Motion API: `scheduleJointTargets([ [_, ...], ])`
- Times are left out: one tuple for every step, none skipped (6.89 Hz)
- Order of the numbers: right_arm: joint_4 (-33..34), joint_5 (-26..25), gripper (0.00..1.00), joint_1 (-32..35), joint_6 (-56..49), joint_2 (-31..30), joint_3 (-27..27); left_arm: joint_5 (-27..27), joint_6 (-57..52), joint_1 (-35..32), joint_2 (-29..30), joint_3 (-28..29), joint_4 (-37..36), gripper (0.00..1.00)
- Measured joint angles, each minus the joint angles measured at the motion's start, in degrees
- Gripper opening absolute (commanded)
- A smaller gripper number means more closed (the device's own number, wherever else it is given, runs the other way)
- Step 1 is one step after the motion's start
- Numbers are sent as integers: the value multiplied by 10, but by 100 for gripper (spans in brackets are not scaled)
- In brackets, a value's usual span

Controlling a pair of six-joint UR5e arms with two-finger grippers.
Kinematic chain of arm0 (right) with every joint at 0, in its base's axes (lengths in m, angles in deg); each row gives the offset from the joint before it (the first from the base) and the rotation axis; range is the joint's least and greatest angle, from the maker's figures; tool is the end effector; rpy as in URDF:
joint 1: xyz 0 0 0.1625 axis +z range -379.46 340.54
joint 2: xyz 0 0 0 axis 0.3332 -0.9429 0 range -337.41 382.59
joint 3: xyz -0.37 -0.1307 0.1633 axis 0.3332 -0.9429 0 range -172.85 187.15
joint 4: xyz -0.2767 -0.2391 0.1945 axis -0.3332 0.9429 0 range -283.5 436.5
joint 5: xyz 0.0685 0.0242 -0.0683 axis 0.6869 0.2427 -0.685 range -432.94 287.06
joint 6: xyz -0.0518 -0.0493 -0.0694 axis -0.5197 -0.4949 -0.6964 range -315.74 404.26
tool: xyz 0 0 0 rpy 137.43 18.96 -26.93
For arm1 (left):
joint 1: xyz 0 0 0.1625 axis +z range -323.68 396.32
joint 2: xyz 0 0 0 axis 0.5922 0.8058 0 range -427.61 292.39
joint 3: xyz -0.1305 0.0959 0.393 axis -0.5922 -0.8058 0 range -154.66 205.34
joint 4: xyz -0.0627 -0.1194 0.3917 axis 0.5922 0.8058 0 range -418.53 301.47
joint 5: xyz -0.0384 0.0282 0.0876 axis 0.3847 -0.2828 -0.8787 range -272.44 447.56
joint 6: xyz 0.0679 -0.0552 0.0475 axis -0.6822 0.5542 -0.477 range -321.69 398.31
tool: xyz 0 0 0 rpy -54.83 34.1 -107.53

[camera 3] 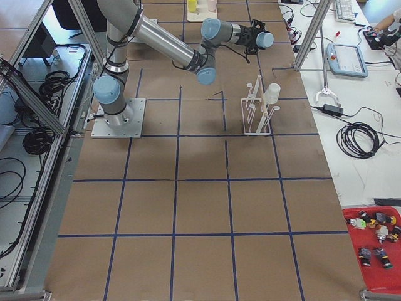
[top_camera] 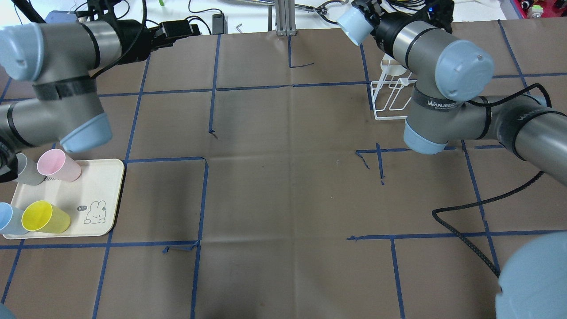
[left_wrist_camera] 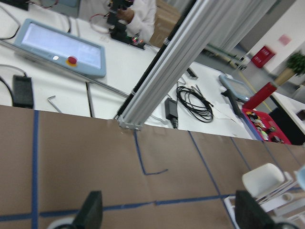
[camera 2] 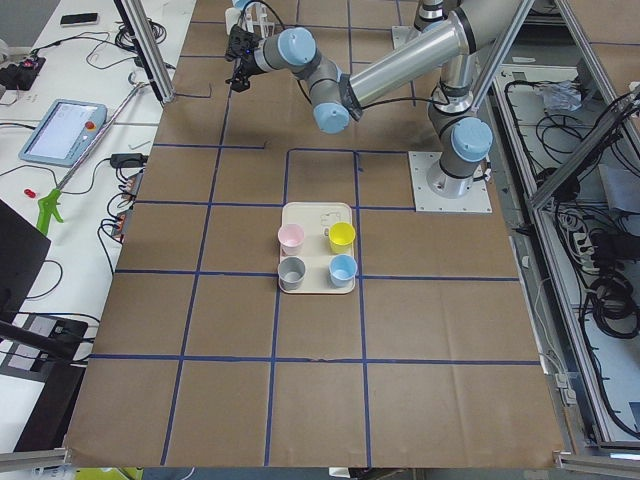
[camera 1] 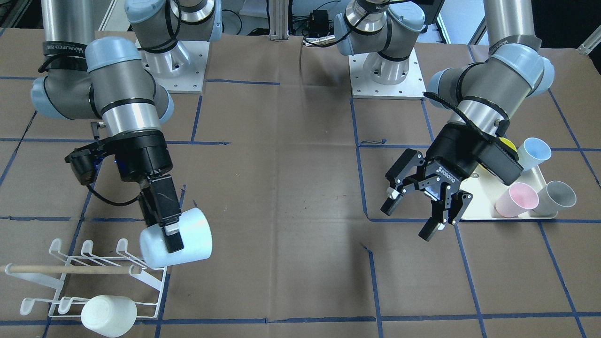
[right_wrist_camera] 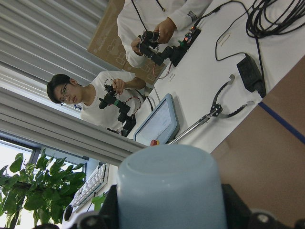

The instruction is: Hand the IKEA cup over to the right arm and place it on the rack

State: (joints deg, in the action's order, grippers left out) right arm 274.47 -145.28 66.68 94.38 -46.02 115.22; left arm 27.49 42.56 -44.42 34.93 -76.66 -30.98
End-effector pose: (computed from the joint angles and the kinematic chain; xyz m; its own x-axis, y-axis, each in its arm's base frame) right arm 0.1239 -0.5923 0.3670 -0.6028 0.1412 -0.7853 0.7601 0.4011 -0.5113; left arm -0.0872 -0.6026 0.4078 -0.8928 0.1048 0.4381 -0.1937 0.7887 -0.5835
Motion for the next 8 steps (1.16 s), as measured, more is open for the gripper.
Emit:
scheduleJointTargets([
  [38, -4, 9, -25, -69, 24, -11, -76, 0, -22, 0, 53, 132, 99],
  [64, -5, 9, -45, -148, 46, -26, -141, 0, -40, -1, 99, 258, 99],
  [76, -6, 10, -67, -233, 63, -39, -189, 0, -54, -3, 134, 369, 99],
  [81, -4, 10, -90, -307, 76, -47, -214, 0, -61, -8, 156, 454, 100],
  [80, -3, 10, -114, -364, 89, -53, -233, 0, -64, -21, 163, 518, 100],
  [76, -2, 10, -132, -404, 101, -57, -252, -1, -65, -41, 158, 566, 100],
  [75, -2, 10, -142, -435, 111, -59, -261, -3, -66, -63, 150, 601, 100],
  [70, -5, 10, -147, -459, 120, -59, -265, -3, -66, -79, 145, 626, 100],
])
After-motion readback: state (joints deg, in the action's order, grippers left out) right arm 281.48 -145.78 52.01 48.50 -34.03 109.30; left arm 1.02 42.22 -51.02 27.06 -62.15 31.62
